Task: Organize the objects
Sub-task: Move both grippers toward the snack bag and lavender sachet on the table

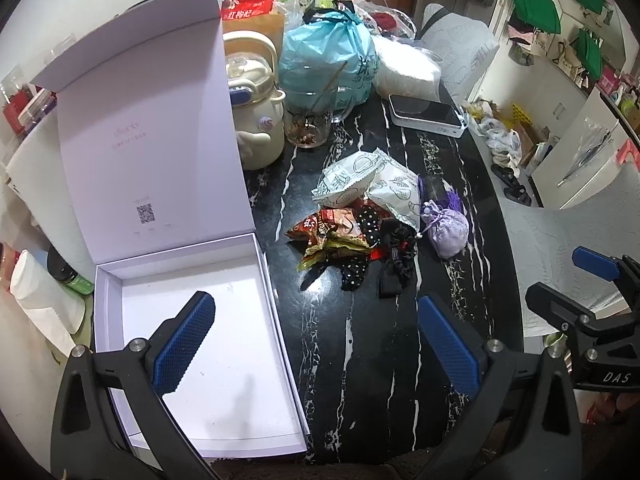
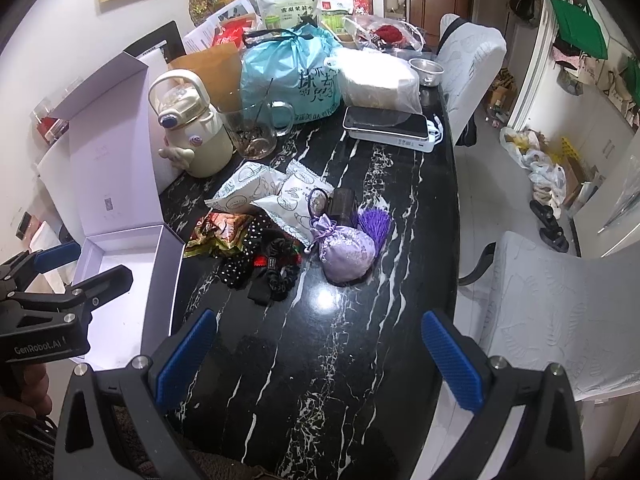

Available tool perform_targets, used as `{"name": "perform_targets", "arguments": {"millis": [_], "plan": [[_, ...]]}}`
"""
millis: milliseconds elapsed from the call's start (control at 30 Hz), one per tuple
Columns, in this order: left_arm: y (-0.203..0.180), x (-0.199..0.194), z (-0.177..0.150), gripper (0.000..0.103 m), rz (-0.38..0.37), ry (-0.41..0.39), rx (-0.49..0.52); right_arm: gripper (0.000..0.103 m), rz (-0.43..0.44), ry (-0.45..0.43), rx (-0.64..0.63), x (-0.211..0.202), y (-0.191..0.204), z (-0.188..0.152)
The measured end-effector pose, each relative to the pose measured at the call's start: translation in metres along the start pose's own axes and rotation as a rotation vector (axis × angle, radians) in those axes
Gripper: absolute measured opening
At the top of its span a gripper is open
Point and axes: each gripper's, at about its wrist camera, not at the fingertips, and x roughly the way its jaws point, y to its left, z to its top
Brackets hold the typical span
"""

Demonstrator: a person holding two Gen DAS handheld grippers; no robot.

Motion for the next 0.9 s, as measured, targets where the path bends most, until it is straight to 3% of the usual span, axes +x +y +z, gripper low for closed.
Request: {"name": "perform_targets", "arguments": {"millis": [467, 900], "plan": [[-0.005, 0.036, 0.021, 0.101, -0.028, 0.06, 0.022, 0.103, 0.021, 0.057, 0.019, 0.031, -0.011, 0.015], [-0.011, 0.076, 0.041, 0.101, -0.1, 0.114, 0.008, 0.103, 0.049, 0.104, 0.037, 0.07, -0.024, 0.03]]}}
